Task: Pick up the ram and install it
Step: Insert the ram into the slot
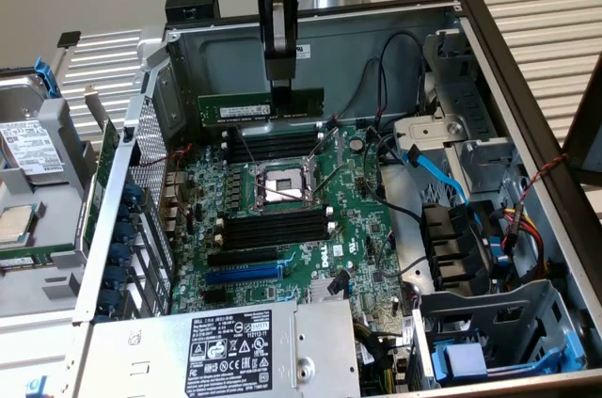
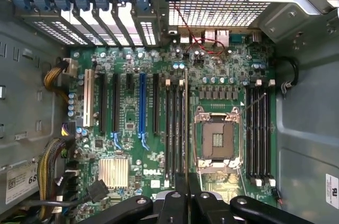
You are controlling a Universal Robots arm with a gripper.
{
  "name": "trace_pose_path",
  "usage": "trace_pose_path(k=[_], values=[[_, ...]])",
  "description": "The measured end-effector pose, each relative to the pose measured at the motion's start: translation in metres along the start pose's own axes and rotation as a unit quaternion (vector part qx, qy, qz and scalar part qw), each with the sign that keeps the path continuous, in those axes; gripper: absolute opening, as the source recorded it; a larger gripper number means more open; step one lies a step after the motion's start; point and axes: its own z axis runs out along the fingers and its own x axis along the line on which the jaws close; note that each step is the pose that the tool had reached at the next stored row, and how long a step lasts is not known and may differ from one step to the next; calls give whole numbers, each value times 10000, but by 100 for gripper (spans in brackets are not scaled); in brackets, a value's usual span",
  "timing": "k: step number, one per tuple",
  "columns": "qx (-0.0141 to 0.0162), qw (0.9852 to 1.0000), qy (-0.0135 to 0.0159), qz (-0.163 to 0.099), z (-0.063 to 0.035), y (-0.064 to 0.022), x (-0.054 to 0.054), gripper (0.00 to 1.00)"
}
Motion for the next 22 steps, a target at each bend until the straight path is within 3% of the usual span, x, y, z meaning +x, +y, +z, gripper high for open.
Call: trace_pose_path(k=[1, 4, 10, 16, 22], values=[[10, 10000, 25, 1, 4, 1, -8, 13], [48, 10000, 20, 1, 27, 0, -11, 13], [54, 10000, -40, 53, 107, -3, -11, 13], [65, 9999, -45, 123, 210, -7, -7, 13], [65, 9999, -44, 125, 215, -8, -7, 13]])
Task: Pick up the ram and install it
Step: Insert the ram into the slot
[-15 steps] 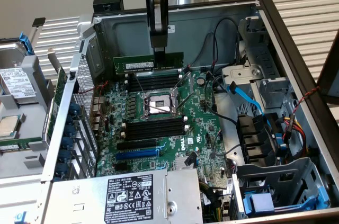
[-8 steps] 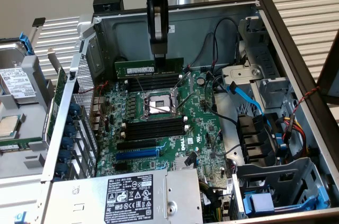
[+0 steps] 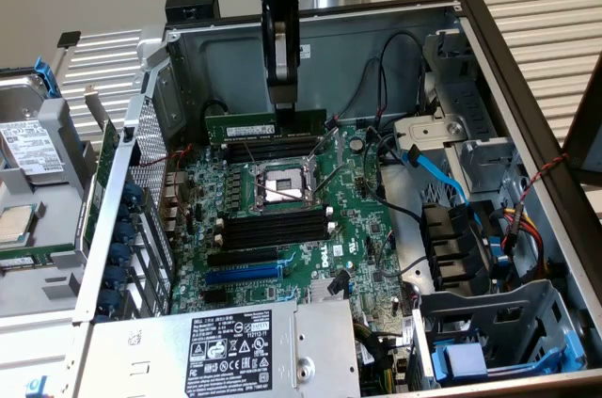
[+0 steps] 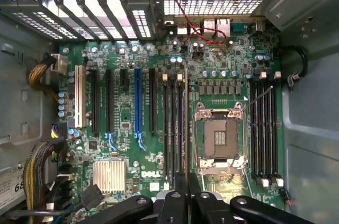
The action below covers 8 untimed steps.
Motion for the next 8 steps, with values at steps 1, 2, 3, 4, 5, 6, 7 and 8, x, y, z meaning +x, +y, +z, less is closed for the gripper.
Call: trace_pose_path(k=[1, 2, 3, 4, 5, 6, 7, 8], values=[[0, 10000, 0, 0, 0, 0, 0, 13], [0, 10000, 0, 0, 2, 0, 0, 13], [3, 10000, -2, 0, 8, -1, 0, 13], [7, 10000, -1, 0, 11, 0, 0, 13], [7, 10000, -1, -1, 10, 0, 0, 13], [7, 10000, 0, -1, 10, 0, 0, 13], [6, 10000, 1, 0, 11, 1, 1, 13], [8, 10000, -1, 0, 17, 1, 0, 13]])
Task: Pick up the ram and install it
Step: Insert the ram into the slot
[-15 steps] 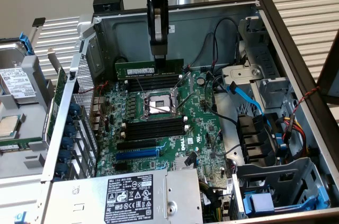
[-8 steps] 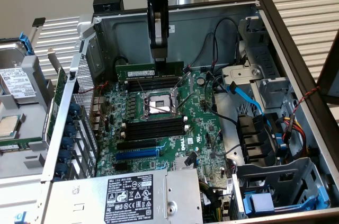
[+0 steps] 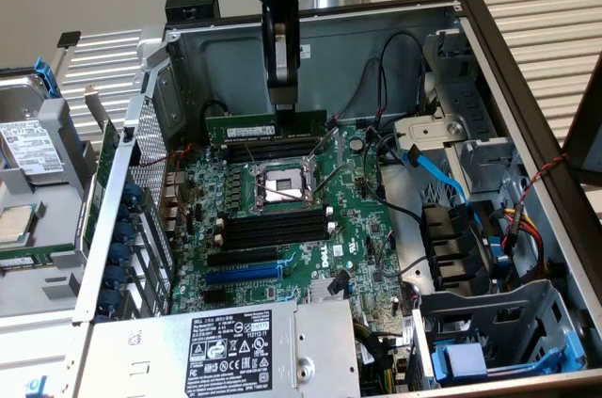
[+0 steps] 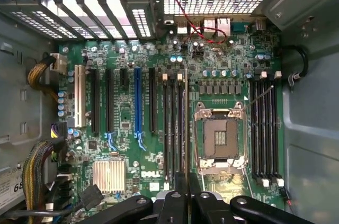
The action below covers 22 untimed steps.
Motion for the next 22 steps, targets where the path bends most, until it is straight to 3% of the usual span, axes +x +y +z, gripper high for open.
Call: trace_pose_path(k=[12, 22], values=[[12, 10000, -1, 0, 165, -4, 63, 13], [68, 10000, 12, -38, 280, 5, 80, 13]])
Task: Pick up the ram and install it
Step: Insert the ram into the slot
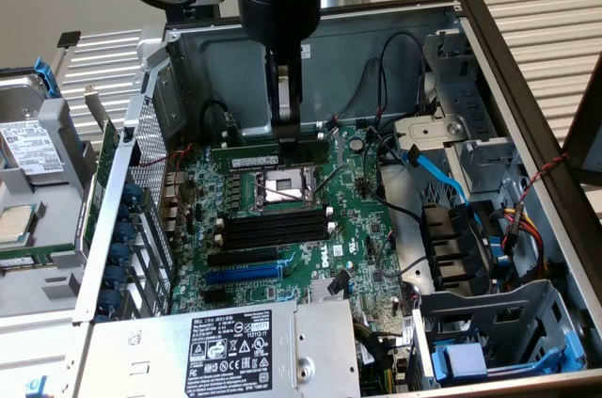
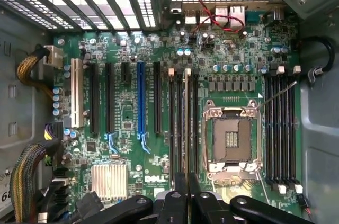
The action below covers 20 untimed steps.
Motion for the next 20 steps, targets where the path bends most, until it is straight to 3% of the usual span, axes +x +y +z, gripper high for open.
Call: trace_pose_path(k=[20], values=[[33, 10000, 0, -79, 330, 11, 30, 13]])
